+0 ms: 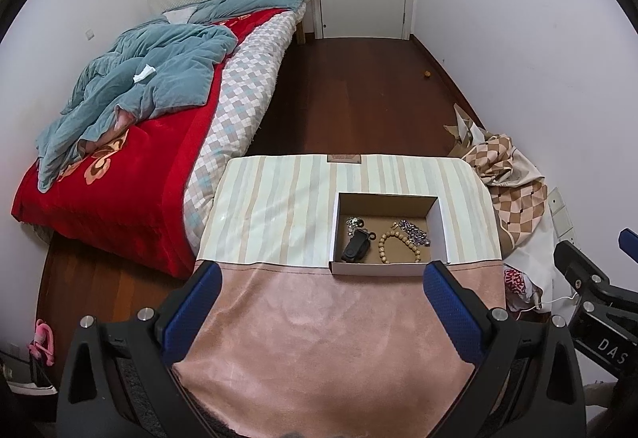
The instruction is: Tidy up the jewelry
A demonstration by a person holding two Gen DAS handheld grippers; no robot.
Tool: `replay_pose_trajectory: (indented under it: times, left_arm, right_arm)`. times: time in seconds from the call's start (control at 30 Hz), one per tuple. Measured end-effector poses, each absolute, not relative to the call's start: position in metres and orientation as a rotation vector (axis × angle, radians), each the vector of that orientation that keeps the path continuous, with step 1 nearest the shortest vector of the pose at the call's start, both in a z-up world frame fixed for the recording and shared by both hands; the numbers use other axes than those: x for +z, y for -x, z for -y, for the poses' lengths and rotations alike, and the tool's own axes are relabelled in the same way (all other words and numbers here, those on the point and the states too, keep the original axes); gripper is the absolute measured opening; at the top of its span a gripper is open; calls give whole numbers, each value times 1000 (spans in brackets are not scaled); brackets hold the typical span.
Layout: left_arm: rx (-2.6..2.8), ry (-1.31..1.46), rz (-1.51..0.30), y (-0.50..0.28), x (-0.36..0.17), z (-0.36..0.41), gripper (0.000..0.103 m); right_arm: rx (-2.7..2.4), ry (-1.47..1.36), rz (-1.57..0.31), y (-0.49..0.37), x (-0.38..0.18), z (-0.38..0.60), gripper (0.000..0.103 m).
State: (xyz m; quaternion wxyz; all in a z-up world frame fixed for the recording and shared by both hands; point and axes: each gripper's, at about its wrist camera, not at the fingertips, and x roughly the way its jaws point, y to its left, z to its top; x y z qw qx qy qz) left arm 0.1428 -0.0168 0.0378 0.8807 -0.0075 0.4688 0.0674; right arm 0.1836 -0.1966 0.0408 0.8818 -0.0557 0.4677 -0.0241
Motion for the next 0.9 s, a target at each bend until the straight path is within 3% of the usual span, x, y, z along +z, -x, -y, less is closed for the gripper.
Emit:
replay_pose_trajectory:
  times: [0.9]
  left_arm:
    - [133,22,-970,-141,41,16,103]
  right_arm:
    - [-50,124,-971,-183,45,195,103]
